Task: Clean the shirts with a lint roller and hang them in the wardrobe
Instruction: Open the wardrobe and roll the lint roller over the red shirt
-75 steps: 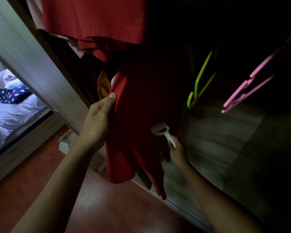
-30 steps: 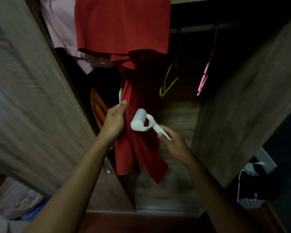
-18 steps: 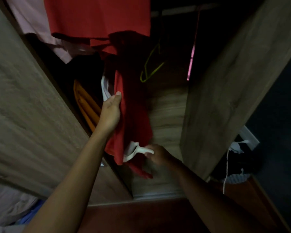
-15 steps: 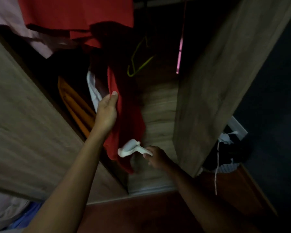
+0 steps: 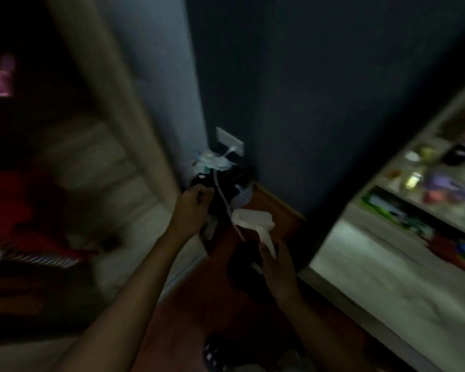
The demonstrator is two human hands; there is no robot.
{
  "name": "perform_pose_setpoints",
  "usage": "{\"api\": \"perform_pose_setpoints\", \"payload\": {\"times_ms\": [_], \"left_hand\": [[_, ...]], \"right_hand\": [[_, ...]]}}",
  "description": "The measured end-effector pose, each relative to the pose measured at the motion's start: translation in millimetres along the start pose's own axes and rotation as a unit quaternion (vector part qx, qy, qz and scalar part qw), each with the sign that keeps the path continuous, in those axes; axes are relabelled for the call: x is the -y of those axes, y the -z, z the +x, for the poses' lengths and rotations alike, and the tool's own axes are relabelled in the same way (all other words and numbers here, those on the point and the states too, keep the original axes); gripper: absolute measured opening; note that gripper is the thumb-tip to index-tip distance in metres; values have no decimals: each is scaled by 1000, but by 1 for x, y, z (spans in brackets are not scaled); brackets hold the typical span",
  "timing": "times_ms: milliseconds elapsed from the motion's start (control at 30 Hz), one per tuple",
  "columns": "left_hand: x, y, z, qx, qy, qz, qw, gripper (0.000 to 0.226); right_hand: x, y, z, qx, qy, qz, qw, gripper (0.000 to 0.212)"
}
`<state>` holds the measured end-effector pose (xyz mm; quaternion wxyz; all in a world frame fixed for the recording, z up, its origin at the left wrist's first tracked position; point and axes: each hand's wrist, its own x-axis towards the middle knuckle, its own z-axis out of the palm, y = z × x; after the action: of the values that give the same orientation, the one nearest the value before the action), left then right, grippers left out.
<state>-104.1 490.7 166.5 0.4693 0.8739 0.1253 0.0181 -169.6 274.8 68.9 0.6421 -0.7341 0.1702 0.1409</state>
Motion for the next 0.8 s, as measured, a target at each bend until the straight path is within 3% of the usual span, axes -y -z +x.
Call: {"api": "perform_pose_setpoints", "payload": {"times_ms": [100, 167, 267, 367, 467, 667, 800], "left_hand": [[-47, -112, 12, 111, -32, 61, 991, 27], [-69, -187, 14, 166, -57, 113, 978, 32], [-100, -283, 6, 207, -132, 184, 952, 42], [-124, -364, -11, 263, -149, 227, 926, 28], [-111, -437, -22, 289, -166, 248, 909, 45], [-81, -516, -6, 338, -230, 403, 819, 64], [-61, -526, -1, 383, -211, 428, 791, 73]], "right_hand": [[-6, 87, 14, -104, 7, 22, 994, 18], [-17, 142, 24, -167, -8, 27, 986, 18], [-39, 214, 39, -244, -47, 36, 968, 21], [-62, 270, 53, -291, -76, 47, 953, 23], [-87, 309, 68, -319, -96, 53, 942, 25], [-115, 343, 97, -376, -116, 52, 918, 29], [-123, 345, 110, -363, -120, 71, 921, 36]]}}
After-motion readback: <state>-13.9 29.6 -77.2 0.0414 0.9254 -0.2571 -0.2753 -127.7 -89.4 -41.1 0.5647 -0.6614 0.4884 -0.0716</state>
